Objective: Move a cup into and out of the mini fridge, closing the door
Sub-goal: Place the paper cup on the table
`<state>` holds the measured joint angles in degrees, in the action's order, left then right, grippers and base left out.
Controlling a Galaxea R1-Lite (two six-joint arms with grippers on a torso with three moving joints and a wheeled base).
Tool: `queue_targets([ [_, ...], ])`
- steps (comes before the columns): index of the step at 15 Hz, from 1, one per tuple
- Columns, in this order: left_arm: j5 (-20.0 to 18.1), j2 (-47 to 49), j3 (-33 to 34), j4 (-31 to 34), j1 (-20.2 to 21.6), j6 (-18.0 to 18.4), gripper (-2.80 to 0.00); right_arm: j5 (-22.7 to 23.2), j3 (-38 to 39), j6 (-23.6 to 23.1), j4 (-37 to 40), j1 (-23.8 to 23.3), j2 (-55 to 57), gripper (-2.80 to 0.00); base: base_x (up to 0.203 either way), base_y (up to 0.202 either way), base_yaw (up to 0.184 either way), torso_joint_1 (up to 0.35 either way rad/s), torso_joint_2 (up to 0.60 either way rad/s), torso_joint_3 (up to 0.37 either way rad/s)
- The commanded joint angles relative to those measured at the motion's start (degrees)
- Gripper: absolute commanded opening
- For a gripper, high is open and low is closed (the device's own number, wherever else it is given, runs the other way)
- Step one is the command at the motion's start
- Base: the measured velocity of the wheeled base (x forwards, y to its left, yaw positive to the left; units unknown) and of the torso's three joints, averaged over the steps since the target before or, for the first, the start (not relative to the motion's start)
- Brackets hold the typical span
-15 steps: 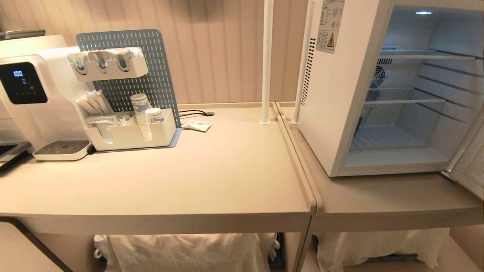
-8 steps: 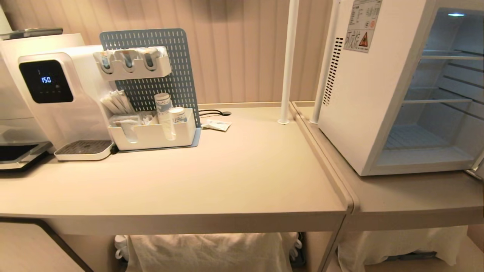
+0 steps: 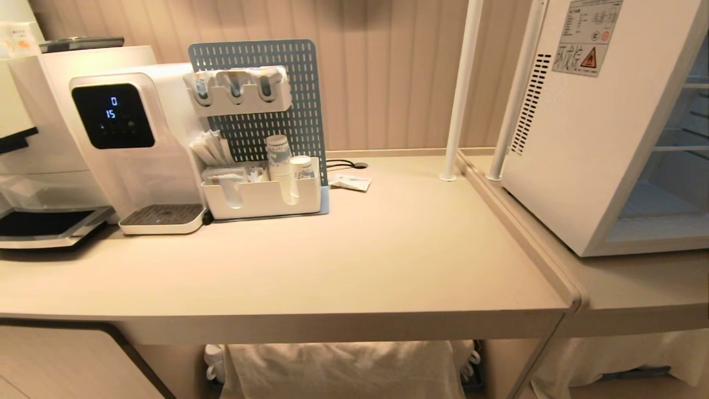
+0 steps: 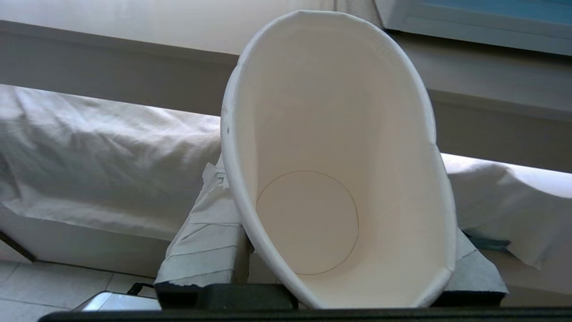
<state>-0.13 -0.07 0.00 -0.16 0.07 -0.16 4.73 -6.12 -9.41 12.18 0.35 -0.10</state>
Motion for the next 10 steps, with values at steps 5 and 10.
queue_targets([
  [5, 0.0, 0.1, 0.0, 0.0, 0.0, 0.0, -2.80, 0.0, 0.1, -0.1, 0.0, 0.1, 0.1, -2.80, 0.000, 0.194, -0.001, 0.003, 0.00, 0.002],
  [10, 0.0, 0.0, 0.0, 0.0, 0.0, 0.3, -2.80, 0.1, -0.1, -0.1, 0.4, 0.0, 0.1, -2.80, 0.000, 0.194, 0.000, 0.002, 0.00, 0.001],
])
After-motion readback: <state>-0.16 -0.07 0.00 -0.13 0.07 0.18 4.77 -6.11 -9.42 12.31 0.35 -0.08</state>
